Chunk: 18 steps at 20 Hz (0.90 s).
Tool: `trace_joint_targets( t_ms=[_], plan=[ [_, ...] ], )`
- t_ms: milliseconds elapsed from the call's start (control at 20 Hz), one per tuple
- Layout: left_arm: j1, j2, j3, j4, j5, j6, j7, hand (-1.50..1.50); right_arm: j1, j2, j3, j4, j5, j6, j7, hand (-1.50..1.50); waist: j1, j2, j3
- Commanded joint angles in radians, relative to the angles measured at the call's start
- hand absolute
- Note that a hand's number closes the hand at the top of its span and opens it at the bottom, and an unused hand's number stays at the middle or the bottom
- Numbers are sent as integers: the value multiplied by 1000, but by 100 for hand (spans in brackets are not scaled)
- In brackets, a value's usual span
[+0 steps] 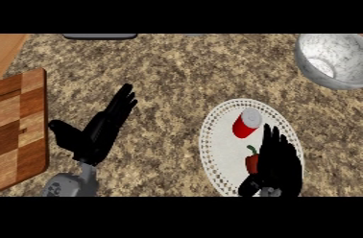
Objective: Pick the bell pepper from the placemat and place it in the bowl
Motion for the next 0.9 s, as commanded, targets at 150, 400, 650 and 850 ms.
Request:
trace_joint_targets(
  t_ms=[150, 400, 650, 850],
  plan=[
    [34, -12, 15, -2, -15, -12, -34, 0, -15, 11, 28, 29, 2, -6, 190, -150, -1, 0, 0],
    [13, -21, 11, -1, -21, -28, -5, 0, 1, 11, -20, 191, 41, -154, 63, -150, -1, 1, 1],
    [13, -27, 42, 21, -37, -34, -21, 0, 12, 11, 4, 116, 42, -140, 91, -150, -4, 0, 0],
    [59, -42, 29, -26, -55, -63, 4, 0, 4, 11, -29, 146, 57, -144, -44, 150, -3, 0, 0]
  ],
)
